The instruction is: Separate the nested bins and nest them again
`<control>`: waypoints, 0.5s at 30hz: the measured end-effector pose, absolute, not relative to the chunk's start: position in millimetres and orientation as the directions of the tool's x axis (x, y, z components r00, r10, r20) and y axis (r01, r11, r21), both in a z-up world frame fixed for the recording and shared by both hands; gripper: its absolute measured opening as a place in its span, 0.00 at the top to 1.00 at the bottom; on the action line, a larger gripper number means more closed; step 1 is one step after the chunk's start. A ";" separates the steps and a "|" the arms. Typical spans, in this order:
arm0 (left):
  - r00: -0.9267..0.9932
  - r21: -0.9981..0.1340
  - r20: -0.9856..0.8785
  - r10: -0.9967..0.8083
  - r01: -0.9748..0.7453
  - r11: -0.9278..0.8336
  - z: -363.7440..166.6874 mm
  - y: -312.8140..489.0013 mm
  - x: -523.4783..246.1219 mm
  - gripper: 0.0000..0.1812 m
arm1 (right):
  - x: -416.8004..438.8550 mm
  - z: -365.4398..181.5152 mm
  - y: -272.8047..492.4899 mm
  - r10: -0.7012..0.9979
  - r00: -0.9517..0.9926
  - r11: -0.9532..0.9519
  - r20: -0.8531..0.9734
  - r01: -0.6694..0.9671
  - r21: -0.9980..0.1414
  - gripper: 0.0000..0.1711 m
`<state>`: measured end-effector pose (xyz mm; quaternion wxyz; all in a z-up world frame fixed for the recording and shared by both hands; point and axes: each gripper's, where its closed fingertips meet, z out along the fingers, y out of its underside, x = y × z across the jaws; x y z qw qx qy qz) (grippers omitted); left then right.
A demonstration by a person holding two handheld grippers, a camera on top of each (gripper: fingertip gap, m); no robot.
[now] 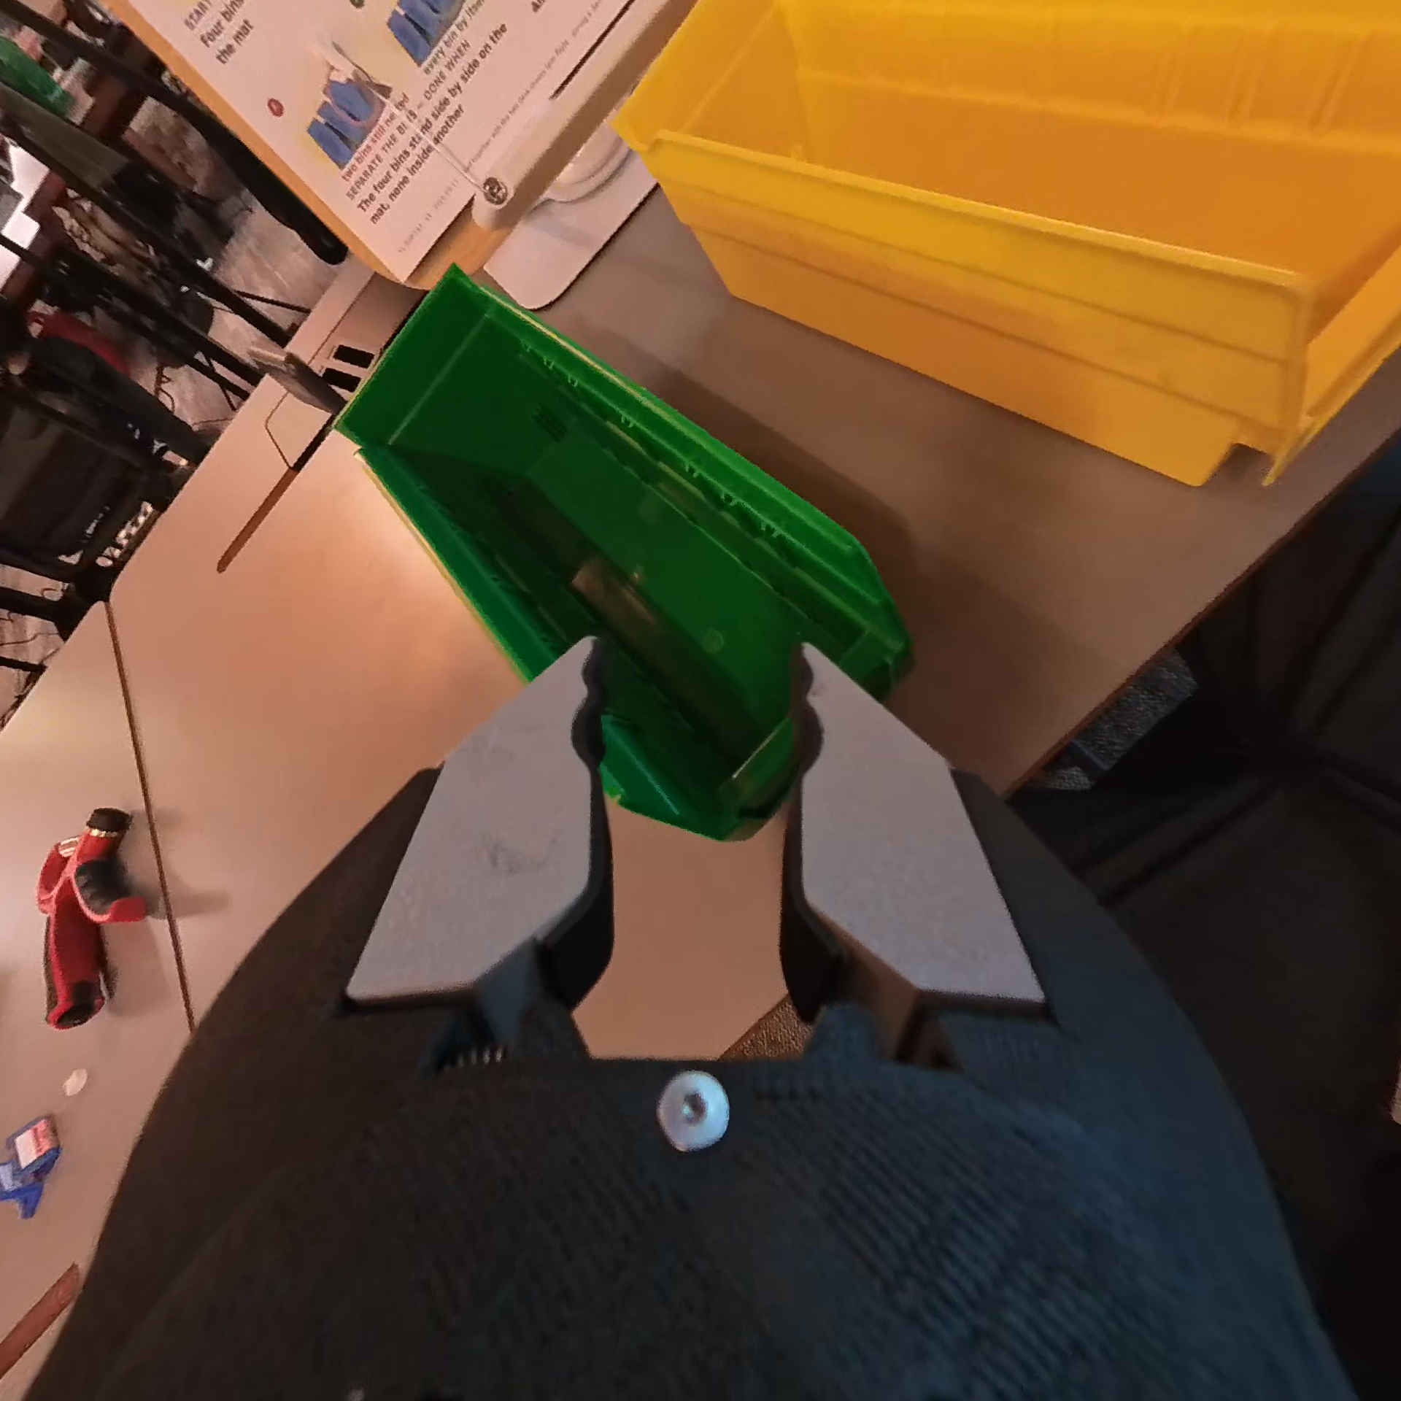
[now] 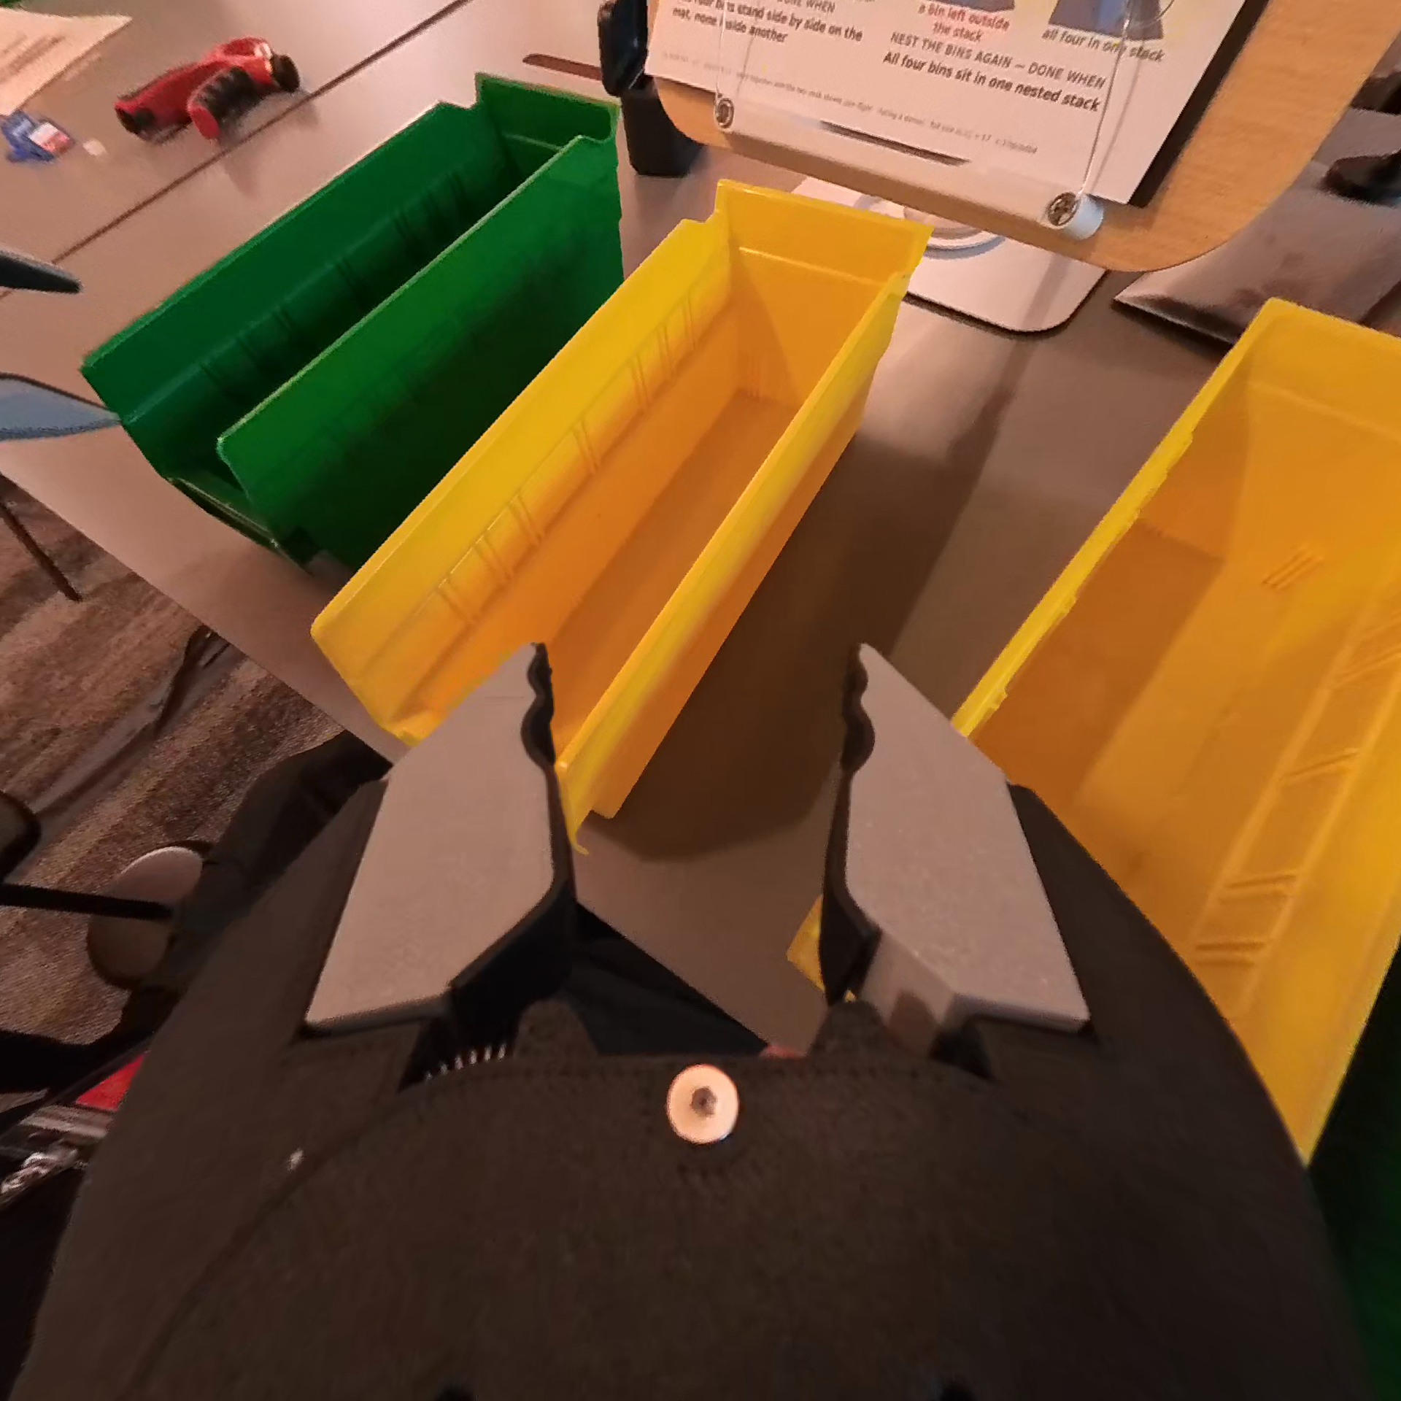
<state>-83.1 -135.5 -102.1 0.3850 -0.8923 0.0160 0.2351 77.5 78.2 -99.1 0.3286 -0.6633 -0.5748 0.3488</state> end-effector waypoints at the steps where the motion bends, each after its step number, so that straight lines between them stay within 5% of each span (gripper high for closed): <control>1: 0.886 -0.677 -0.434 0.161 -0.204 -0.707 -102.6 -136.7 -85.7 0.75 | 77.9 -99.3 79.7 0.992 0.101 -0.122 -0.080 0.534 -0.837 0.58; 15: 0.879 -0.662 -0.450 0.157 -0.210 -0.719 -104.2 -142.6 -88.3 0.75 | 75.0 -88.5 85.0 0.981 0.178 -0.021 0.083 0.517 -0.856 0.62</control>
